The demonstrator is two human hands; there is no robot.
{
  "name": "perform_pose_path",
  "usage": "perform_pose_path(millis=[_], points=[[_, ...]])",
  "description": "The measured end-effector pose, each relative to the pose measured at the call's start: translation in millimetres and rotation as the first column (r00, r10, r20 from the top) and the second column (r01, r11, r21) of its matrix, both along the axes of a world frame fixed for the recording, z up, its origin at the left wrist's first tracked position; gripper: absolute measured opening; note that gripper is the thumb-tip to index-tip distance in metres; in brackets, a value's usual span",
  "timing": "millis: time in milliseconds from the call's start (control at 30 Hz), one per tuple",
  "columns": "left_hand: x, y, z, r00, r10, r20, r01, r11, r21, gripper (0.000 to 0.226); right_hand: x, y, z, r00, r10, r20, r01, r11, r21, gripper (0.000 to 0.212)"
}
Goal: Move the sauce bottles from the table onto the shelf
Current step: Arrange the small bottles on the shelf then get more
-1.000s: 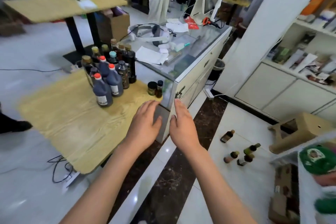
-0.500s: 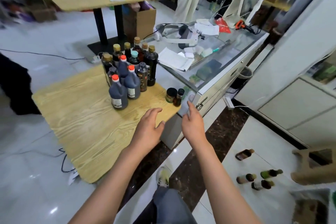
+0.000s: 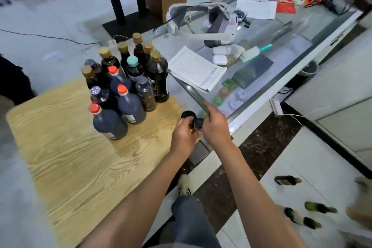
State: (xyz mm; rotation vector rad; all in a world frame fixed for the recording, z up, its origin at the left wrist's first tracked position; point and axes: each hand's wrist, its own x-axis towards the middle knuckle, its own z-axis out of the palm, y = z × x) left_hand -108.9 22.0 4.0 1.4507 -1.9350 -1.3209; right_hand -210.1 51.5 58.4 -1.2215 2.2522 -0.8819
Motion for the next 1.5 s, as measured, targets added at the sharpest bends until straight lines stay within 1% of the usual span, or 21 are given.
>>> perform_pose_path(millis=[67, 133, 167, 333, 467, 533, 600, 667, 700, 733, 800, 833, 900, 933, 1000, 1100, 1167, 1200, 1300, 1500], points=[[-20, -7, -12, 0.997, 0.016, 0.074, -0.016, 1.000, 0.004, 0.036, -15, -10, -8, 0.999, 0.027, 0.032, -0.027, 1.000, -0.008, 0.050], [-37, -11, -23, 0.981, -0.003, 0.193, 0.003, 1.000, 0.001, 0.023, -29, -20, -15, 0.996, 0.067, 0.061, -0.067, 0.998, 0.002, 0.049], [-43, -11, -28, 0.974, -0.004, 0.228, 0.006, 1.000, -0.010, 0.017, -34, -23, -18, 0.994, 0.080, 0.073, -0.080, 0.997, 0.002, 0.049], [-52, -10, -42, 0.962, 0.074, 0.262, -0.067, 0.997, -0.034, 0.006, -43, -39, -25, 0.988, 0.087, 0.125, -0.087, 0.996, -0.008, 0.049], [-39, -15, -42, 0.962, 0.092, 0.258, -0.086, 0.996, -0.033, 0.010, -41, -43, -28, 0.986, 0.070, 0.151, -0.072, 0.997, 0.012, 0.047], [-22, -16, -43, 0.967, 0.106, 0.233, -0.101, 0.994, -0.029, 0.018, -38, -42, -28, 0.991, 0.051, 0.126, -0.053, 0.998, 0.013, 0.046], [-1, -19, -43, 0.969, 0.131, 0.211, -0.127, 0.991, -0.032, 0.029, -30, -43, -26, 0.996, 0.063, 0.069, -0.062, 0.998, -0.012, 0.042], [20, -26, -41, 0.970, 0.152, 0.192, -0.148, 0.988, -0.033, 0.035, -19, -42, -25, 0.993, 0.110, 0.030, -0.108, 0.993, -0.048, 0.037], [29, -30, -40, 0.971, 0.159, 0.177, -0.157, 0.987, -0.025, 0.036, -12, -43, -29, 0.989, 0.146, 0.017, -0.146, 0.989, -0.033, 0.034], [38, -35, -38, 0.973, 0.167, 0.158, -0.168, 0.986, -0.007, 0.035, -6, -44, -35, 0.982, 0.188, 0.002, -0.188, 0.982, 0.020, 0.030], [54, -45, -32, 0.976, 0.189, 0.104, -0.192, 0.981, 0.023, 0.033, 7, -48, -52, 0.961, 0.271, -0.059, -0.254, 0.945, 0.205, 0.026], [61, -50, -29, 0.977, 0.202, 0.070, -0.205, 0.978, 0.033, 0.032, 11, -50, -61, 0.946, 0.309, -0.093, -0.268, 0.914, 0.306, 0.030], [72, -57, -22, 0.973, 0.231, -0.013, -0.229, 0.970, 0.081, 0.035, 15, -49, -79, 0.914, 0.368, -0.171, -0.256, 0.851, 0.458, 0.051], [77, -60, -20, 0.969, 0.242, -0.054, -0.235, 0.966, 0.108, 0.037, 17, -48, -87, 0.894, 0.394, -0.215, -0.245, 0.831, 0.500, 0.060], [84, -64, -17, 0.963, 0.250, -0.102, -0.236, 0.962, 0.136, 0.038, 21, -46, -99, 0.858, 0.423, -0.290, -0.212, 0.807, 0.551, 0.067], [91, -70, -15, 0.953, 0.276, -0.127, -0.252, 0.952, 0.175, 0.033, 24, -49, -106, 0.841, 0.414, -0.349, -0.178, 0.821, 0.543, 0.060], [94, -70, -14, 0.927, 0.324, -0.189, -0.277, 0.931, 0.238, 0.033, 22, -49, -109, 0.843, 0.406, -0.353, -0.186, 0.835, 0.518, 0.053], [95, -70, -14, 0.916, 0.340, -0.215, -0.281, 0.923, 0.261, 0.034, 21, -49, -110, 0.853, 0.399, -0.336, -0.191, 0.839, 0.510, 0.050], [98, -71, -14, 0.891, 0.366, -0.267, -0.285, 0.911, 0.297, 0.032, 23, -45, -114, 0.916, 0.348, -0.200, -0.213, 0.843, 0.493, 0.047], [103, -75, -10, 0.872, 0.338, -0.354, -0.238, 0.925, 0.295, 0.028, 30, -41, -117, 0.984, 0.162, -0.072, -0.132, 0.942, 0.309, 0.042]])
